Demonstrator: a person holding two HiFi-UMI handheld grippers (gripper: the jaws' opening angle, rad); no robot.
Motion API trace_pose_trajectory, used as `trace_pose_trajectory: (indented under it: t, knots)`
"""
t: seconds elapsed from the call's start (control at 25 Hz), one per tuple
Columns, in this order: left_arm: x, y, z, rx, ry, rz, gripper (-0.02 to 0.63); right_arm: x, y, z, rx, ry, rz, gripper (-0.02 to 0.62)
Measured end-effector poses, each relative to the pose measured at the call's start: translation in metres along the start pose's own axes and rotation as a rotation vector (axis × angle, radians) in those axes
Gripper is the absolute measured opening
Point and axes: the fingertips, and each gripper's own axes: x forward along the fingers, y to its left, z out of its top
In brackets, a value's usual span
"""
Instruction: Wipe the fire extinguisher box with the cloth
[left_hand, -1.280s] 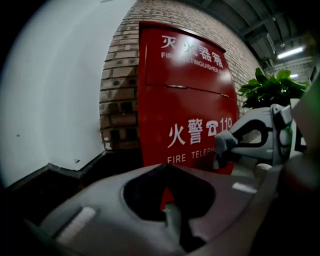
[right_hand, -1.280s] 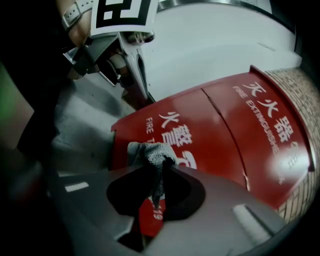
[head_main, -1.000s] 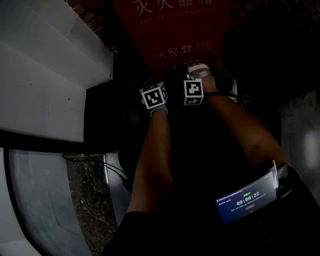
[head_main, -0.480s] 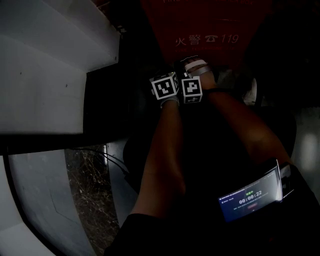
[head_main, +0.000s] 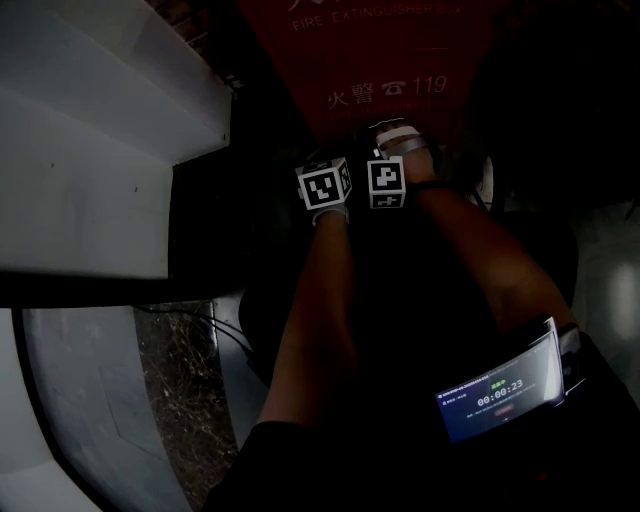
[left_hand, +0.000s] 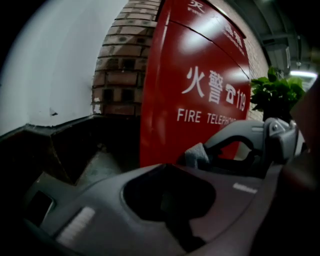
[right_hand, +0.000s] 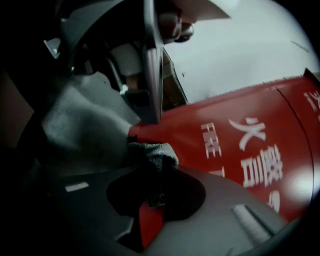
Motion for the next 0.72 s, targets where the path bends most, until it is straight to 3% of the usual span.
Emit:
trace_pose_trajectory:
  t: [0.2, 0.72]
  knots:
    - [0.0, -0.034, 0.019, 0.069, -0.021, -0.01, 0.002, -0.011, 0.006, -0.05, 0.032, 0.079, 0.031, 0.044]
    - [0.03, -0.153, 0.024, 0.205, -0.016, -0.151, 0.002, -0.051, 0.014, -0.19, 0.149, 0.307, 0.116, 0.044]
